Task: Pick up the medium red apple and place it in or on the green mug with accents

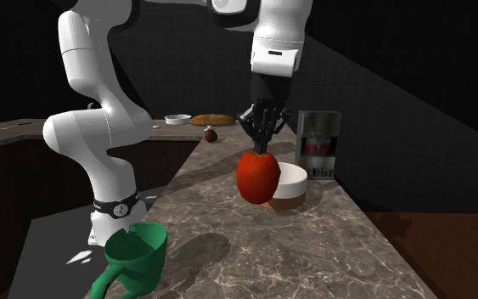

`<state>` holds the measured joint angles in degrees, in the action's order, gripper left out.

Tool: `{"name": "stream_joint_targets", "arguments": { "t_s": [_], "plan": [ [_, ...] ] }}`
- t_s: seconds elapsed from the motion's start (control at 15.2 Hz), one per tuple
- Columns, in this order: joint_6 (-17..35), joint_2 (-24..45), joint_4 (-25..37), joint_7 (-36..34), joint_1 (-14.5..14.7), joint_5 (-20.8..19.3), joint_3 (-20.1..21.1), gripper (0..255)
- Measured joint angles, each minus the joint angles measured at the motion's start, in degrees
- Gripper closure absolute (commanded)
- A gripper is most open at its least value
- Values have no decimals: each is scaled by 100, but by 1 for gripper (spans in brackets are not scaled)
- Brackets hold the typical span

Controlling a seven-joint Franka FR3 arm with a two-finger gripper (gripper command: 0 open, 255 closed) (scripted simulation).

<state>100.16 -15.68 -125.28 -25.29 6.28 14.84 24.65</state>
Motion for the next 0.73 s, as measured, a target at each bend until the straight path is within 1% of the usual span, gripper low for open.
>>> {"name": "stream_joint_targets", "arguments": {
  "t_s": [0.73],
  "plan": [
    [-843, -102, 750, -91, -26, -30, -93, 255]
  ]
}}
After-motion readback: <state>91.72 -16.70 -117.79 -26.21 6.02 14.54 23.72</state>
